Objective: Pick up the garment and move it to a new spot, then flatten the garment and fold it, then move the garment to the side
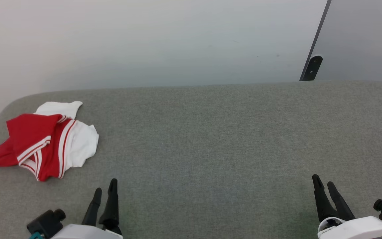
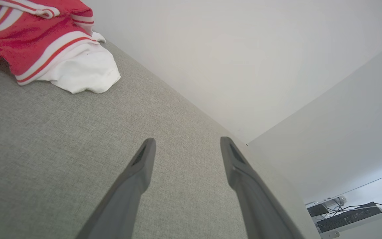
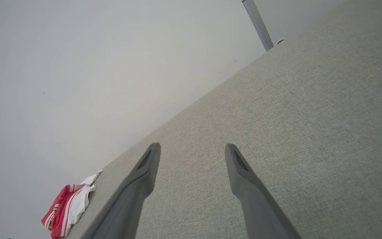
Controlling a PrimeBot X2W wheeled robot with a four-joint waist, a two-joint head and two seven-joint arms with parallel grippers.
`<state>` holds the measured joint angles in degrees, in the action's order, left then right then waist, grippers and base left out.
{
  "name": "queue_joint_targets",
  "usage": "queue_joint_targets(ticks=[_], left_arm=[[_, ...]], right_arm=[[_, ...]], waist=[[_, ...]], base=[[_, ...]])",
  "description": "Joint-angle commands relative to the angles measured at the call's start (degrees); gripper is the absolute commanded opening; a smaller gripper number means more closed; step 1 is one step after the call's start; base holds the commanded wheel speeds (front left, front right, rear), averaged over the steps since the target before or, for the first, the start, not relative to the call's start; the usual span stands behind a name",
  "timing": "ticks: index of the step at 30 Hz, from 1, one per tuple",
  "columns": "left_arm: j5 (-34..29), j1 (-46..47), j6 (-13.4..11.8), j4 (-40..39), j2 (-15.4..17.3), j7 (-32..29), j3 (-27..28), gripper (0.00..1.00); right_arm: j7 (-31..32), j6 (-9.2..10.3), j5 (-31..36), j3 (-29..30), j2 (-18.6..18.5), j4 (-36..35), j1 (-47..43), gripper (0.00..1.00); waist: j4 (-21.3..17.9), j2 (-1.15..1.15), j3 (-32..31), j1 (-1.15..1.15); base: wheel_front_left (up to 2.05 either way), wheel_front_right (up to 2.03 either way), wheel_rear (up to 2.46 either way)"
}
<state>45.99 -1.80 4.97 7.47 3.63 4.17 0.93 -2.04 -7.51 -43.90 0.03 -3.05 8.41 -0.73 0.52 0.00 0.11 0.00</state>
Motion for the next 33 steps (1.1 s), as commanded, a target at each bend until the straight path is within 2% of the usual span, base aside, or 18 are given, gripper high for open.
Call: queue_joint_targets(ticks=[1,12,33], left_arm=[[-1.94,-0.02,-0.25,-1.20,0.50,0.56,-0.23,1.00],[-11.00,-1.53,-1.69,-2.98,1.64,2.52,-2.55,1.00],[-23.02,-3.99,-3.85,-6.31,2.69,5.76,-5.03,1.00]], right_arm=[[-0.50,0.01,2.12,0.01,0.03,-1.17,0.11,1.00],[-1.36,0.01,9.24,-0.04,0.18,-2.41,-1.10,1.00],[-3.33,0.03,20.53,-0.37,0.17,-4.49,-3.36,1.00]], waist=[[0.00,0.00,-0.02,0.00],[-0.09,0.00,-0.20,0.00],[-0.13,0.00,-0.27,0.00]], base=[[0.00,0.00,0.00],[0.00,0.00,0.00],[0.00,0.00,0.00]])
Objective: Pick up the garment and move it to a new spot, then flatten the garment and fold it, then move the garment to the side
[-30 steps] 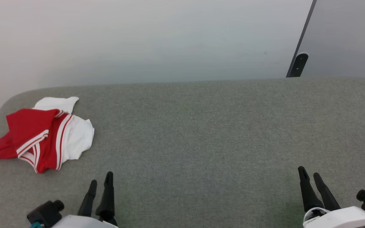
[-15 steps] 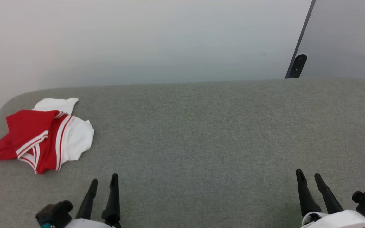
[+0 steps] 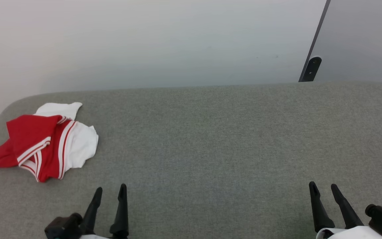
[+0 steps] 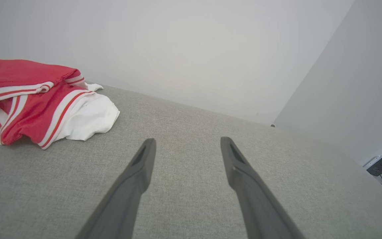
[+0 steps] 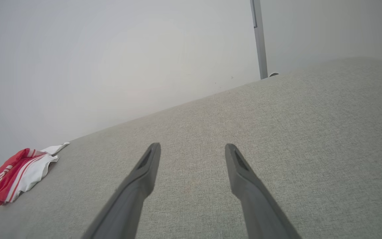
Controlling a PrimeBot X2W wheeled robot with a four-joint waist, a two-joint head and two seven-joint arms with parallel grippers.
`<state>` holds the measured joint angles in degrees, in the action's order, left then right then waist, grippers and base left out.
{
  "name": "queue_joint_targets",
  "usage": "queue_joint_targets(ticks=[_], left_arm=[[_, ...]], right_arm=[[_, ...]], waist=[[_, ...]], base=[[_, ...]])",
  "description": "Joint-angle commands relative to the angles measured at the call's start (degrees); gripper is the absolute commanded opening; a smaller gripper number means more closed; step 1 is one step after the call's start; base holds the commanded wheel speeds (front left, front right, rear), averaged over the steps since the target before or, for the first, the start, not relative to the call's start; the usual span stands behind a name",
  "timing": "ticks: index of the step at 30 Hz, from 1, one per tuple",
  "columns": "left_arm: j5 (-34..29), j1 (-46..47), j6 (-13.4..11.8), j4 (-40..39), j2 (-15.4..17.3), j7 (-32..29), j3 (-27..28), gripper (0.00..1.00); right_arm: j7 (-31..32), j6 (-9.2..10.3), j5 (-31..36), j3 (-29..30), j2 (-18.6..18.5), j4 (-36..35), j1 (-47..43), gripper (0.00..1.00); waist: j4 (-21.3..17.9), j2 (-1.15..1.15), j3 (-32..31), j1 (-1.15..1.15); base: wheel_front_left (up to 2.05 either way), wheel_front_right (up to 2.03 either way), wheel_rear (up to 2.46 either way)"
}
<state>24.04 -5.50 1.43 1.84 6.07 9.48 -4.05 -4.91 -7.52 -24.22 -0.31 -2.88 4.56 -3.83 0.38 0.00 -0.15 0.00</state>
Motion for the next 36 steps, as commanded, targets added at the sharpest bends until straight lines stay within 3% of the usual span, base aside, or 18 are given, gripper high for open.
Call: queue_joint_targets(ticks=[1,36], left_arm=[[-1.52,-0.34,-0.34,-0.74,0.28,0.57,-0.09,1.00],[-16.18,-3.62,0.35,-1.68,-0.87,4.79,1.51,1.00]], right_arm=[[-0.55,0.04,1.36,0.03,0.01,-0.70,-0.30,1.00],[-6.42,0.05,13.62,1.01,0.02,-2.16,-2.90,1.00]], waist=[[0.02,0.00,-0.04,0.00],[-0.65,0.00,-0.50,0.00]], base=[[0.00,0.00,0.00],[0.00,0.00,0.00]])
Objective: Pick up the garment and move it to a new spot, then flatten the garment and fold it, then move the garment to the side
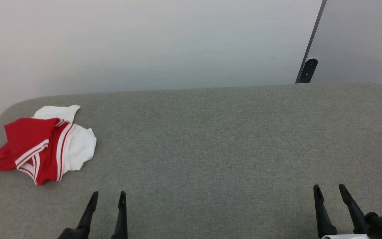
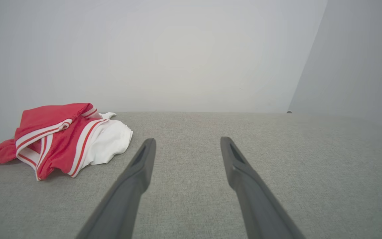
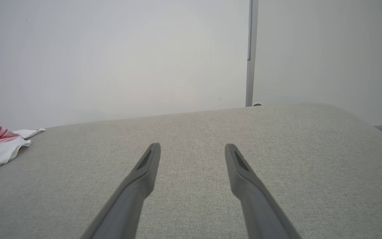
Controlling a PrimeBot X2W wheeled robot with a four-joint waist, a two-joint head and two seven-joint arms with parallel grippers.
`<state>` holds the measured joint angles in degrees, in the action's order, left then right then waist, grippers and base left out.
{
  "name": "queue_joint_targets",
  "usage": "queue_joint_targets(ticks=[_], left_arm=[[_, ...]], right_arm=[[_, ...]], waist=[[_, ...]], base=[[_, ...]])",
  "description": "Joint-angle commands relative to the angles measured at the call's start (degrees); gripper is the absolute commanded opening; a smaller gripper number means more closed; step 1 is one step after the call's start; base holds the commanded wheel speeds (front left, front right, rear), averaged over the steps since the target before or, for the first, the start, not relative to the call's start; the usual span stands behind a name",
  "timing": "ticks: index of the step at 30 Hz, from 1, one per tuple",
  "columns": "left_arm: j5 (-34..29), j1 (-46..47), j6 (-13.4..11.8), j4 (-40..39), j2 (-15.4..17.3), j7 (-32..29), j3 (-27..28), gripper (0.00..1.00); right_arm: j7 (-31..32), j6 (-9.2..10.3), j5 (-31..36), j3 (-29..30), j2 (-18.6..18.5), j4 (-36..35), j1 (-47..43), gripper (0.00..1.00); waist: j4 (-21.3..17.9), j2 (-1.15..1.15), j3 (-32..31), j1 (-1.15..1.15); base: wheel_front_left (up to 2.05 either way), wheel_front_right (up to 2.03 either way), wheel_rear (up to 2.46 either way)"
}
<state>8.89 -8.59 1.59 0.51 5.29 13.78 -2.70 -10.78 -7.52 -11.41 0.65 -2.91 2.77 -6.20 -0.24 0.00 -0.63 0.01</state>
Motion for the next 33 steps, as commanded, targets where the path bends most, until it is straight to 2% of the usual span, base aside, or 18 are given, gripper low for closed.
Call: queue_joint_targets(ticks=[1,13,24,28,33], left_arm=[[-1.32,-0.65,0.31,-0.30,-0.17,0.57,0.24,1.00],[-1.22,-1.36,2.32,0.67,-1.44,1.40,2.00,1.00],[-1.53,-1.05,2.94,1.05,-1.91,1.40,2.32,1.00],[-1.59,-0.90,2.78,2.05,-2.02,1.39,2.49,1.00],[-1.02,-0.16,2.68,2.99,-2.14,1.39,2.96,1.00]], right_arm=[[-0.68,0.05,1.02,0.12,0.04,-0.35,-0.64,1.00],[-2.69,0.06,-1.12,0.25,0.05,1.79,-0.67,1.00],[-3.40,0.06,-2.93,-0.47,0.05,2.69,-0.04,1.00],[-3.66,0.06,-2.65,-1.27,0.05,2.82,0.16,1.00],[-3.68,0.06,-1.66,-2.74,0.05,2.32,0.90,1.00]], waist=[[-0.05,0.00,-0.04,-0.01],[-0.40,0.00,-0.10,-0.01],[0.63,0.00,-0.16,-0.01],[2.92,0.00,-0.03,-0.01],[8.38,0.00,1.02,-0.01]], base=[[0.00,0.00,0.00],[0.00,0.00,0.00],[0.00,0.00,0.00],[0.00,0.00,0.00],[0.00,0.00,0.00]])
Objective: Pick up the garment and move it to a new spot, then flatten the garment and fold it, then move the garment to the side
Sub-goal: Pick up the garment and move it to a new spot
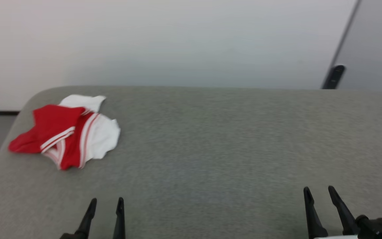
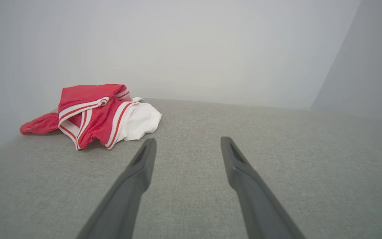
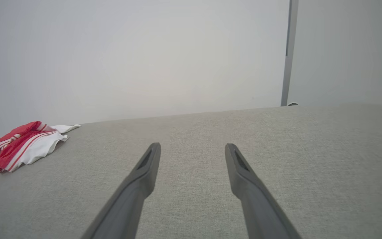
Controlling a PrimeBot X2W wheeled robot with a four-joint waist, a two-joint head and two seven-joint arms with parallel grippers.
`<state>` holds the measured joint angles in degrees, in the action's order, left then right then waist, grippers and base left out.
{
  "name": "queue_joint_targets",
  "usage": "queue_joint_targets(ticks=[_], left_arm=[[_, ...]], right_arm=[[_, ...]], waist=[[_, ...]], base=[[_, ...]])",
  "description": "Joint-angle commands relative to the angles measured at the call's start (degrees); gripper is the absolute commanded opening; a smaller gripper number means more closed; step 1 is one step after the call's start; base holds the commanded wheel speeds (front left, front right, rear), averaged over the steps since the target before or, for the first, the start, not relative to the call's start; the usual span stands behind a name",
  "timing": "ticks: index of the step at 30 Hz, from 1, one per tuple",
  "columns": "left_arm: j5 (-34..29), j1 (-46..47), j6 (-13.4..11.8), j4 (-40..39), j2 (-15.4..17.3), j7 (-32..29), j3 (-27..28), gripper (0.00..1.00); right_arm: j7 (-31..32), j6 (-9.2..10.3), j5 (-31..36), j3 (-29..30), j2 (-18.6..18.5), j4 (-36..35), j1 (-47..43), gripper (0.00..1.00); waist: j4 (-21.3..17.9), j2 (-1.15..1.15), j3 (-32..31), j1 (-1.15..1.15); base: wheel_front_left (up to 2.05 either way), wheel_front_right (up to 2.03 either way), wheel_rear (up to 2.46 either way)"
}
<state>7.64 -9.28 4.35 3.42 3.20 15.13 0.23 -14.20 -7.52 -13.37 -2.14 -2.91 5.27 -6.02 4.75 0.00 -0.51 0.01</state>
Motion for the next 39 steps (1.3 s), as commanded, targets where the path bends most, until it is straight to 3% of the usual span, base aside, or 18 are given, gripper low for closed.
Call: queue_joint_targets(ticks=[1,16,25,31,34,39], left_arm=[[0.43,0.76,-0.23,0.11,-0.07,0.04,0.37,1.00],[-0.54,1.08,-2.78,1.72,-0.29,0.04,-0.25,1.00],[4.30,-1.30,-7.20,-2.16,-0.31,0.03,1.34,1.00],[6.01,-2.76,-8.94,-4.28,-0.31,0.03,1.24,1.00],[7.07,-2.42,-8.83,-4.83,-0.31,0.03,0.62,1.00],[5.83,1.55,-6.28,-4.02,-0.31,0.03,-0.25,1.00]], right_arm=[[-0.16,0.06,0.55,-0.44,0.04,-0.31,1.16,1.00],[3.03,0.06,3.57,-5.50,0.05,-0.75,4.23,1.00],[5.89,0.06,4.17,-14.56,-1.28,1.65,11.66,1.00],[5.00,0.06,2.64,-16.90,-1.76,4.30,14.55,1.00],[4.50,0.06,2.12,-16.93,-1.94,5.13,14.77,1.00],[3.69,0.06,2.84,-13.83,-1.78,4.64,12.08,1.00]], waist=[[4.60,0.00,1.18,-0.01],[23.69,0.00,2.06,-0.01],[25.64,0.00,4.59,-0.01],[25.78,0.00,4.87,-0.01],[25.66,0.00,4.85,-0.01],[25.05,0.00,4.81,-0.01]], base=[[0.00,0.00,0.00],[0.00,0.00,0.00],[0.00,0.00,0.00],[0.00,0.00,0.00],[0.00,0.00,0.00],[0.00,0.00,0.00]])
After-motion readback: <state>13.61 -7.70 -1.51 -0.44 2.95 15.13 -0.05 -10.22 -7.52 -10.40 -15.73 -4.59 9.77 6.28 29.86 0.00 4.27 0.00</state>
